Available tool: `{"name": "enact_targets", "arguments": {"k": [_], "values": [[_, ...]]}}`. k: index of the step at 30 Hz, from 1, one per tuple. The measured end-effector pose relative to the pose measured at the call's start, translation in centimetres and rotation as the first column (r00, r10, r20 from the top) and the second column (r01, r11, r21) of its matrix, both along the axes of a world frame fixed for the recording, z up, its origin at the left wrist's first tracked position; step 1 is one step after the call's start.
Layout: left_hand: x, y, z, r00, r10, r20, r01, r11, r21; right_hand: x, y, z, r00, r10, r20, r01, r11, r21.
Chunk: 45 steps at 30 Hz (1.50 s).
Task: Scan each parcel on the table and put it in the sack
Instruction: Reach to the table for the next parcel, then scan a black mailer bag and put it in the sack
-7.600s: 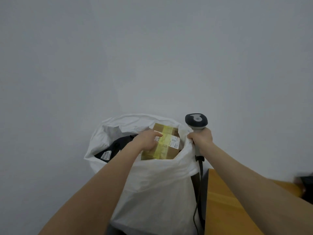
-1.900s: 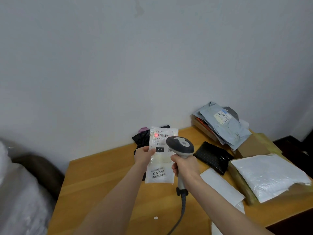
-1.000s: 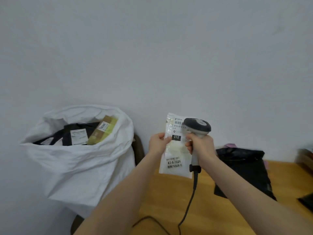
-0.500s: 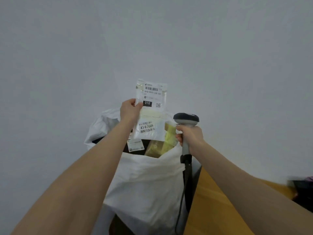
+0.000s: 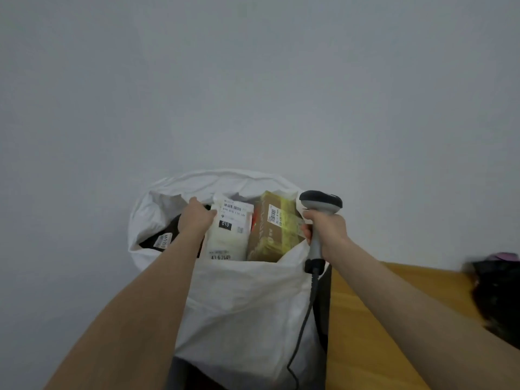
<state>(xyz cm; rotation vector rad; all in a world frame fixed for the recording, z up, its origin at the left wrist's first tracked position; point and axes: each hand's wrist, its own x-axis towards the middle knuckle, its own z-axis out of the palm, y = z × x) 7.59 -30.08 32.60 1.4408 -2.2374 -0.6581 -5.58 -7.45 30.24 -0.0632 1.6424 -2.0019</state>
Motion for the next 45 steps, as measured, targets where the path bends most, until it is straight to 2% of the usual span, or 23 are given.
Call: {"name": "enact_targets", "arguments": {"k": [2,5,8,11,15,19,24,30,35,37,40,45], "values": [[-1.3,0.3,0.4,0.992,-0.046,0.120,0.059,0.992,-0.107,0.4,0.3,-0.2,0.998,-0.064,0.019,0.064,0.998,-0.009],[-5.2,2.6,1.5,0.967,-0.233,0.100,0.249,0.951,-0.186,0.5,1.6,-0.5,0.983,-0.170,0.075,0.172,0.985,-0.021],[-10.2,7.5,2.2,0.885,-0.455,0.103,0.466,0.863,-0.197,0.1,4.4,-1.0,0.948,-0.275,0.162,0.284,0.958,-0.034],[-14.7,13.8,1.9,0.765,-0.633,0.118,0.642,0.735,-0.217,-0.9,8.5,-1.7,0.908,-0.377,0.182,0.386,0.923,-0.011],[-19.1,22.7,0.0,0.604,-0.785,0.139,0.795,0.582,-0.173,-2.6,15.4,-2.9,0.841,-0.513,0.172,0.512,0.858,0.054],[-22.3,30.9,-4.1,0.462,-0.869,0.179,0.887,0.454,-0.084,-4.8,23.3,-4.9,0.755,-0.636,0.157,0.621,0.771,0.141],[-27.0,40.6,-10.1,0.355,-0.903,0.240,0.926,0.376,0.046,-9.6,33.9,-8.9,0.684,-0.713,0.155,0.682,0.700,0.212],[-34.3,51.2,-16.5,0.353,-0.898,0.262,0.877,0.416,0.242,-17.0,46.7,-13.8,0.635,-0.748,0.196,0.683,0.661,0.310],[-38.4,56.8,-21.3,0.372,-0.880,0.296,0.818,0.462,0.342,-22.3,53.8,-17.0,0.631,-0.761,0.153,0.648,0.625,0.436],[-39.7,57.3,-23.0,0.429,-0.857,0.284,0.769,0.512,0.383,-24.1,55.0,-18.4,0.646,-0.749,0.149,0.620,0.628,0.470],[-41.7,57.0,-25.7,0.575,-0.789,0.215,0.649,0.600,0.467,-26.6,55.5,-20.9,0.666,-0.723,0.186,0.583,0.659,0.475],[-44.9,55.1,-31.0,0.759,-0.642,0.110,0.489,0.673,0.555,-30.2,53.8,-25.4,0.711,-0.655,0.255,0.531,0.738,0.417]]}}
